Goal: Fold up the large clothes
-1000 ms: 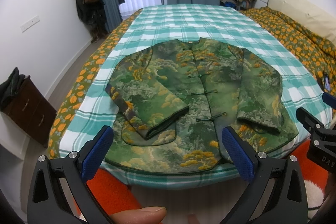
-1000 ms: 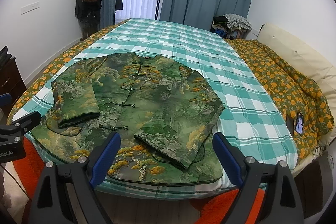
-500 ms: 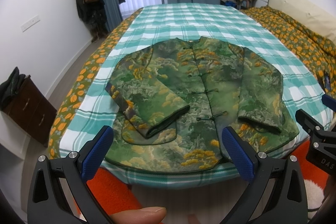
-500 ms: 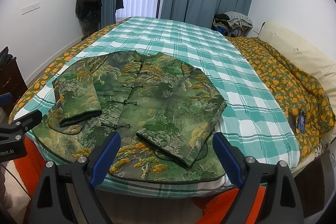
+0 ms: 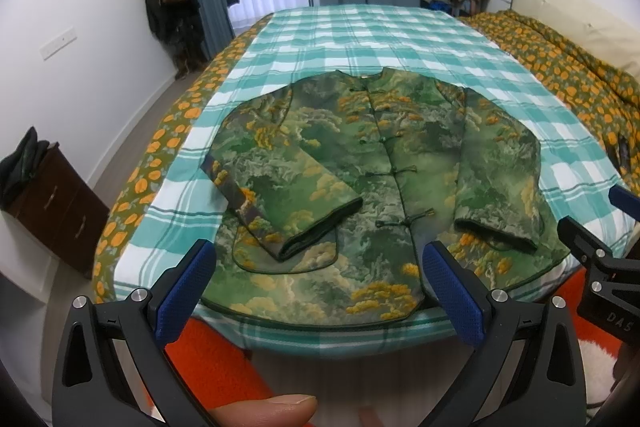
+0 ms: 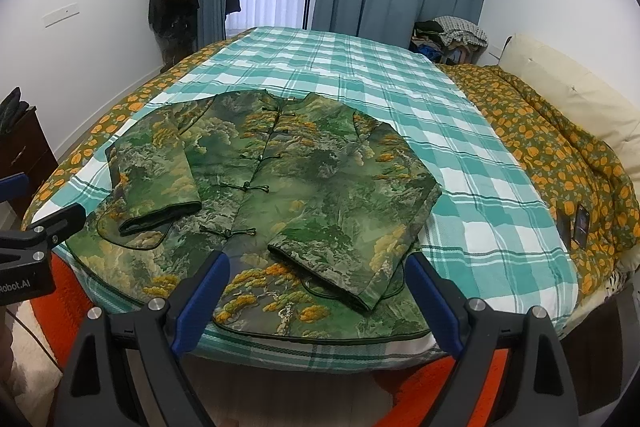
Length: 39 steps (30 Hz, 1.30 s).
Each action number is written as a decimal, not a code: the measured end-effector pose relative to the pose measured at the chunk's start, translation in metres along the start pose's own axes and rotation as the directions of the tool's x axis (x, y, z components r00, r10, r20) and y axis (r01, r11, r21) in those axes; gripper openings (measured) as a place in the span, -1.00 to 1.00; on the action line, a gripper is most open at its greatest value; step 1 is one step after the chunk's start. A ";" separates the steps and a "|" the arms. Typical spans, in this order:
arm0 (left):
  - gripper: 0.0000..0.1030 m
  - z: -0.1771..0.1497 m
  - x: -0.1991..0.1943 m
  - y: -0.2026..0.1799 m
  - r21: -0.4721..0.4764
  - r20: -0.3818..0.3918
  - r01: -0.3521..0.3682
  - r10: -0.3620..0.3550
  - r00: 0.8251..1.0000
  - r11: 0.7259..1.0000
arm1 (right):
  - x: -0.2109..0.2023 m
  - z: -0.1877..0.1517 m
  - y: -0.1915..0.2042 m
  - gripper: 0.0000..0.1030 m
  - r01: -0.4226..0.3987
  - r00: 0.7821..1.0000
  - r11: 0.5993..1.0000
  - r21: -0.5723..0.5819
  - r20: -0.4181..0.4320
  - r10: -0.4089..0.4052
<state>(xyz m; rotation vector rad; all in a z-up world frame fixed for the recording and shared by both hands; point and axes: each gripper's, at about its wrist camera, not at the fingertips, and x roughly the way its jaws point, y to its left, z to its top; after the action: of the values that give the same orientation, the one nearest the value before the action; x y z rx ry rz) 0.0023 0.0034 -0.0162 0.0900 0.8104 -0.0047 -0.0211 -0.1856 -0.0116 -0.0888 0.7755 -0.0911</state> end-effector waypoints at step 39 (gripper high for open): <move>0.99 0.002 -0.005 -0.004 0.010 0.007 -0.010 0.010 1.000 1.000 | 0.026 -0.014 -0.014 0.99 -0.220 0.973 0.976 0.005 -0.072 0.220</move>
<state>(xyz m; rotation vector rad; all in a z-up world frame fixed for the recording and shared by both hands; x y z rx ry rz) -0.0004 -0.0008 -0.0114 0.1030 0.8035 0.0003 -0.0132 -0.2030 -0.0376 -0.0019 0.8531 0.1177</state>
